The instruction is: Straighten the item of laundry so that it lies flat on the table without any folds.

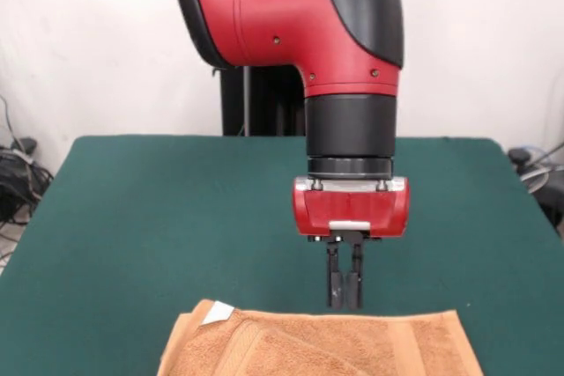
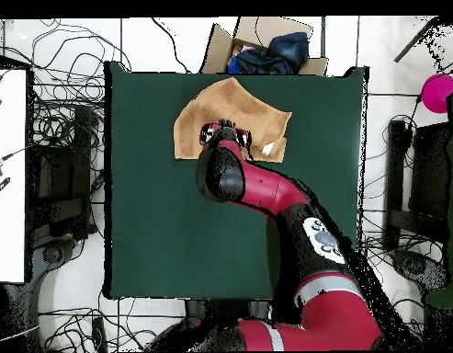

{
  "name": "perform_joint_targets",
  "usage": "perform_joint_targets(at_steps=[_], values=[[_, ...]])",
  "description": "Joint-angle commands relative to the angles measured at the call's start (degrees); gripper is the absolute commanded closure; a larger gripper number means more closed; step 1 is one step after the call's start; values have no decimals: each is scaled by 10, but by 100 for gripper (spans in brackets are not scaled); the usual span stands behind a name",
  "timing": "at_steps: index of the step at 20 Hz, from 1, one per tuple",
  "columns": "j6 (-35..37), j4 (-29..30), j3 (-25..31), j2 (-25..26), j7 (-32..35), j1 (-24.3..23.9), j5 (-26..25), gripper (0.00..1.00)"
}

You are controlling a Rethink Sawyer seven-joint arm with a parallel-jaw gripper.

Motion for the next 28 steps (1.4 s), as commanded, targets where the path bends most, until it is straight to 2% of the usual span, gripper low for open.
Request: perform_joint_targets(at_steps=[1,9,13,21,23,28], values=[[260,-60,-35,-10,-25,24,-31,100],[282,-65,-18,-10,2,11,-69,100],[272,-60,10,-7,18,-8,-82,100],[203,-73,104,1,30,-54,-77,100],[203,-90,107,4,40,-48,-68,100],[232,-148,67,30,64,-5,-51,100]])
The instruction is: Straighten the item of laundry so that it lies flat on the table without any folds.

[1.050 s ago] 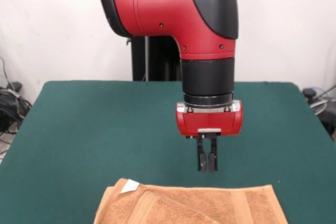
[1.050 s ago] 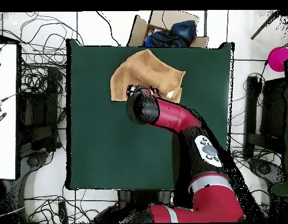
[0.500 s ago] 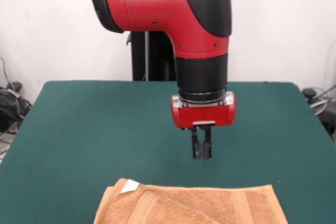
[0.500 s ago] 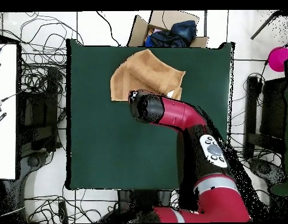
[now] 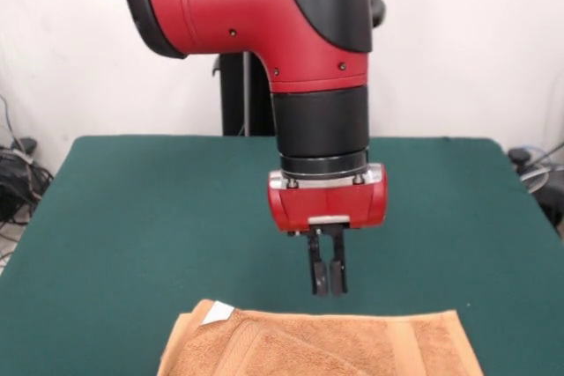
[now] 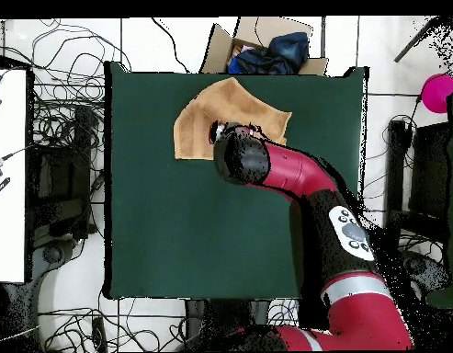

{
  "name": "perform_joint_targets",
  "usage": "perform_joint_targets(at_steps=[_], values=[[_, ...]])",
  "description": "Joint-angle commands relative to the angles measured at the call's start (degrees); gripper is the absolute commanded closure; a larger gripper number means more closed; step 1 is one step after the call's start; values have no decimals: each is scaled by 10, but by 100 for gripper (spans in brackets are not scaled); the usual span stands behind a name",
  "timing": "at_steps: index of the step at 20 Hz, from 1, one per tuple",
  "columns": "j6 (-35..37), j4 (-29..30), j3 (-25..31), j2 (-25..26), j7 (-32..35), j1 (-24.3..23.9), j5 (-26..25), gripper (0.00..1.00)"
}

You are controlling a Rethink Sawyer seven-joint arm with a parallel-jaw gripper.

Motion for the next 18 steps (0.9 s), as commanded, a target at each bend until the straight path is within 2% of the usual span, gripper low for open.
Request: perform_joint_targets(at_steps=[1,7,13,18], values=[[22,-80,29,45,66,41,12,100],[1,-113,14,100,77,58,9,100],[12,-179,-13,157,90,90,18,100],[79,-254,-80,204,114,139,34,100]])
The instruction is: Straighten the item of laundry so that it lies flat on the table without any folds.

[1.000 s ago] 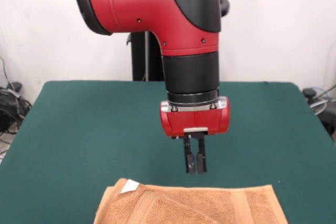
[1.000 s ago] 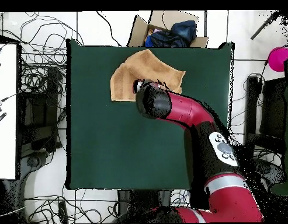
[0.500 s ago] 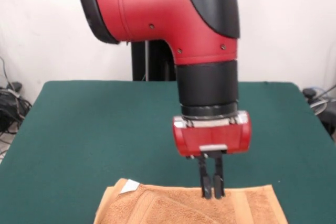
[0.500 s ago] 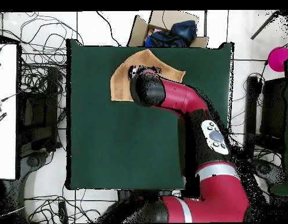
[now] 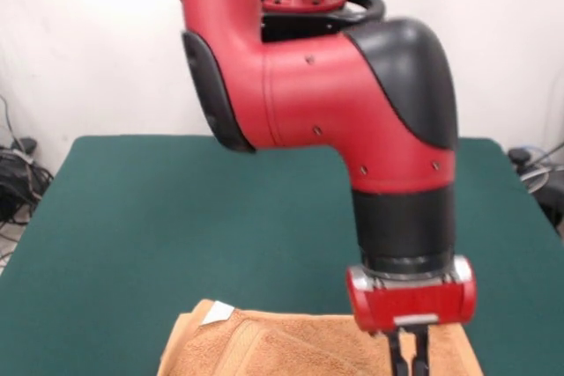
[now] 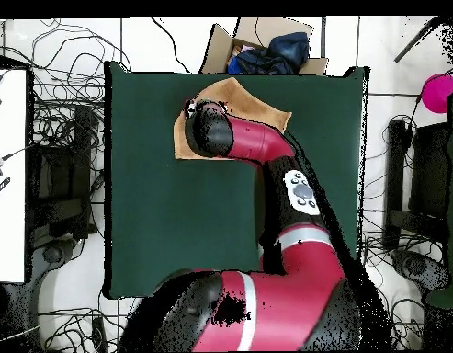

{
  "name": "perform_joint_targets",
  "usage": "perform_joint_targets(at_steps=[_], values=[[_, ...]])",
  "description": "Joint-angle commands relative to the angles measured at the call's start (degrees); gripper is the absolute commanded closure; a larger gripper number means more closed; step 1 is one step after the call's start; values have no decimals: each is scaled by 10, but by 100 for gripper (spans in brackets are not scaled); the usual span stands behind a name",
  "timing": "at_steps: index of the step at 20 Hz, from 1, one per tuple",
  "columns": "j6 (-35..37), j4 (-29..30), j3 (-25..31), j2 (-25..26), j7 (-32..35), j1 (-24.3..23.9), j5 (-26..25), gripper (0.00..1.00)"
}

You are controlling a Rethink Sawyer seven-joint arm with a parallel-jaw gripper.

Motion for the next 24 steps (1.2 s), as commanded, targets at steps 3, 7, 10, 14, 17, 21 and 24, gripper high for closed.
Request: perform_joint_targets(at_steps=[3,7,10,14,17,21,24], values=[[108,-125,-92,101,124,72,39,100],[166,-166,-136,123,142,98,50,100],[182,-180,-145,131,149,104,55,100],[181,-182,-146,131,153,105,59,100],[165,-165,-137,118,150,100,63,100],[150,-149,-128,105,145,96,68,100],[150,-141,-127,93,147,97,72,100]])
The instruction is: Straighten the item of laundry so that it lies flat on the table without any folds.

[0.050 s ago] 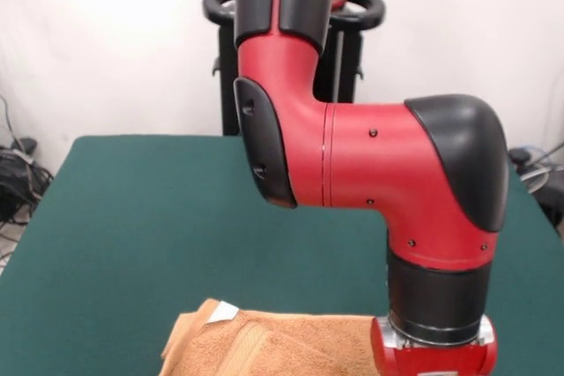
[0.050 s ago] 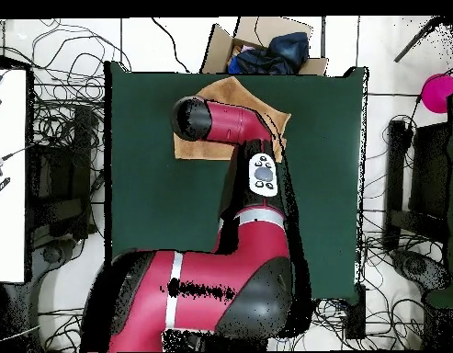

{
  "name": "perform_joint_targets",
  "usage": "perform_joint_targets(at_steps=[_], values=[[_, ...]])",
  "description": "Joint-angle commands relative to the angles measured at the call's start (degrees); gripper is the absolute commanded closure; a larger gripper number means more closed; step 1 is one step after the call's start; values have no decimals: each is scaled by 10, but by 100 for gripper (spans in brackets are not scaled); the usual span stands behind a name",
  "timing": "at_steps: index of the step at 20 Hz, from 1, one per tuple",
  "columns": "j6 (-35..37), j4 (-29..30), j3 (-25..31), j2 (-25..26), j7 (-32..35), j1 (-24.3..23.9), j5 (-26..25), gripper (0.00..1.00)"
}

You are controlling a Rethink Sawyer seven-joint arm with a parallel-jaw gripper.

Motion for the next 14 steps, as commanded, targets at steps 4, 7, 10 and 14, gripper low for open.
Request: perform_joint_targets(at_steps=[4,7,10,14], values=[[51,27,-22,-18,151,5,32,100],[64,31,-26,-24,150,7,34,100],[71,36,-28,-30,150,9,36,100],[80,43,-29,-41,149,10,40,100]])
